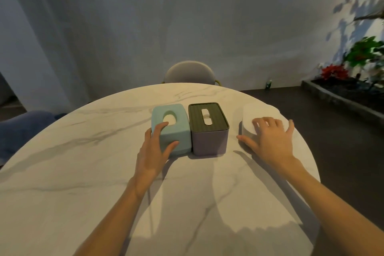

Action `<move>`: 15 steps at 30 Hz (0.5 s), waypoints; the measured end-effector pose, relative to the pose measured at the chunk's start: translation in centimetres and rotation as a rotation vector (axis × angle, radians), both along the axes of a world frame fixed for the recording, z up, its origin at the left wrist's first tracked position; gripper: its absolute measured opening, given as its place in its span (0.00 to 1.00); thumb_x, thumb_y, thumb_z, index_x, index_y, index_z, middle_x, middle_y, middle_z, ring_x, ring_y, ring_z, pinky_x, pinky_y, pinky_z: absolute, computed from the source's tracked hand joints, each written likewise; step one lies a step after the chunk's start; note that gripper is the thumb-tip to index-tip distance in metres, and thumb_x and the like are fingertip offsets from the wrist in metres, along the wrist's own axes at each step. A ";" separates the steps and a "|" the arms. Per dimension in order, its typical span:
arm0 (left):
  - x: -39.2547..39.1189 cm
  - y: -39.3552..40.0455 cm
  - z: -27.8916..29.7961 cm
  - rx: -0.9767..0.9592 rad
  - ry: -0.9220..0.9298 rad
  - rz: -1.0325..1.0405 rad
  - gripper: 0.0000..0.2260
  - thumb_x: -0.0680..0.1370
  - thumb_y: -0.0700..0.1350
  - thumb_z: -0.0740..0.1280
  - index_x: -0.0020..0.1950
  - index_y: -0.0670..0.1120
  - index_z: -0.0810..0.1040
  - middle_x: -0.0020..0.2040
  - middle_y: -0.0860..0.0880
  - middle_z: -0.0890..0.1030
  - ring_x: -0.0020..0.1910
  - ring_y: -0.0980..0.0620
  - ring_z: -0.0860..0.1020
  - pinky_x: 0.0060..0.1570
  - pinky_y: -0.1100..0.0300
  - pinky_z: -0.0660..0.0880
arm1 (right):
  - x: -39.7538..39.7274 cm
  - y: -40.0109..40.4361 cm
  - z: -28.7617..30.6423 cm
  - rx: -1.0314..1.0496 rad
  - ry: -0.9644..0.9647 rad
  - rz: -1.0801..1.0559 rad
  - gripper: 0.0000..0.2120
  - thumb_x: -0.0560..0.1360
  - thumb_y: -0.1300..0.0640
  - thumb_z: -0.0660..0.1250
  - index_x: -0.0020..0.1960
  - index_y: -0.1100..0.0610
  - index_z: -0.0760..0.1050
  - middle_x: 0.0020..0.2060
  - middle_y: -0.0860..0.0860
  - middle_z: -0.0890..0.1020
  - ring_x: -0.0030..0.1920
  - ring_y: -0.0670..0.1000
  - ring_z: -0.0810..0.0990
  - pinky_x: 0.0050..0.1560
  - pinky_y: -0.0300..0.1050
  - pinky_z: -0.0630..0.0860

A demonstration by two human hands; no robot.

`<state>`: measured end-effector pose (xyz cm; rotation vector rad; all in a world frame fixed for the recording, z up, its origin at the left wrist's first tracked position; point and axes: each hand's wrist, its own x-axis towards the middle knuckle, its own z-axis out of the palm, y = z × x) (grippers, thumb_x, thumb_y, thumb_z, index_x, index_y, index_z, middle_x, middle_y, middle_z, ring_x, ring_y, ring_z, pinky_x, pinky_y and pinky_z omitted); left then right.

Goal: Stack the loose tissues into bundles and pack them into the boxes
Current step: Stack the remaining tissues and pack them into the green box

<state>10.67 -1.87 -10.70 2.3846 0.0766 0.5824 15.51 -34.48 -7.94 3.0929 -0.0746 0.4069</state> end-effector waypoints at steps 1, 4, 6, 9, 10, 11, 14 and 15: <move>0.0 0.0 0.0 -0.001 -0.002 -0.001 0.28 0.79 0.60 0.69 0.77 0.58 0.64 0.72 0.47 0.69 0.63 0.45 0.76 0.56 0.47 0.77 | 0.4 -0.1 0.2 0.014 0.005 -0.033 0.46 0.66 0.17 0.47 0.73 0.44 0.67 0.76 0.53 0.68 0.75 0.60 0.65 0.76 0.73 0.47; 0.1 0.0 -0.1 -0.004 -0.006 0.000 0.28 0.79 0.60 0.69 0.76 0.57 0.65 0.72 0.46 0.70 0.63 0.45 0.76 0.56 0.47 0.77 | 1.5 0.1 -0.2 0.097 0.098 -0.118 0.52 0.61 0.13 0.47 0.77 0.42 0.60 0.80 0.56 0.58 0.78 0.67 0.56 0.75 0.74 0.46; 0.2 0.1 -0.1 -0.003 -0.010 -0.004 0.28 0.78 0.60 0.69 0.76 0.57 0.65 0.72 0.46 0.70 0.63 0.45 0.76 0.56 0.47 0.78 | 1.7 0.4 -0.2 0.170 0.078 -0.110 0.50 0.63 0.15 0.48 0.76 0.42 0.62 0.79 0.55 0.61 0.77 0.67 0.59 0.74 0.72 0.56; 0.3 0.2 -0.2 0.005 -0.013 -0.009 0.28 0.78 0.60 0.69 0.76 0.57 0.65 0.72 0.46 0.70 0.64 0.46 0.75 0.56 0.47 0.78 | 1.7 0.3 0.3 0.342 -0.029 -0.082 0.38 0.71 0.24 0.60 0.74 0.44 0.68 0.76 0.51 0.68 0.74 0.63 0.64 0.70 0.67 0.65; 0.3 0.2 -0.2 0.006 -0.014 -0.007 0.28 0.78 0.60 0.69 0.76 0.57 0.65 0.72 0.46 0.70 0.63 0.46 0.76 0.56 0.47 0.78 | 1.8 0.1 0.5 0.428 -0.049 -0.087 0.35 0.72 0.26 0.63 0.73 0.44 0.70 0.75 0.50 0.70 0.73 0.61 0.66 0.70 0.66 0.66; 0.3 0.2 -0.3 0.007 -0.016 -0.005 0.28 0.78 0.60 0.69 0.76 0.57 0.65 0.71 0.46 0.70 0.63 0.45 0.76 0.56 0.47 0.78 | 1.8 0.0 0.8 0.559 -0.070 -0.092 0.33 0.71 0.28 0.66 0.71 0.44 0.72 0.73 0.50 0.72 0.71 0.59 0.69 0.69 0.64 0.69; 0.3 0.3 -0.3 0.007 -0.014 -0.013 0.28 0.78 0.61 0.69 0.76 0.57 0.64 0.71 0.47 0.70 0.63 0.46 0.76 0.55 0.49 0.79 | 1.5 -0.6 2.0 1.256 -0.090 -0.158 0.24 0.70 0.31 0.69 0.61 0.42 0.77 0.63 0.49 0.80 0.60 0.54 0.77 0.58 0.57 0.78; 0.3 0.3 -0.4 0.009 -0.012 -0.014 0.29 0.78 0.61 0.68 0.76 0.57 0.64 0.71 0.47 0.70 0.63 0.46 0.76 0.55 0.49 0.78 | 1.4 -0.8 2.4 1.552 -0.027 -0.203 0.22 0.71 0.31 0.69 0.59 0.42 0.77 0.60 0.50 0.81 0.58 0.55 0.77 0.56 0.58 0.79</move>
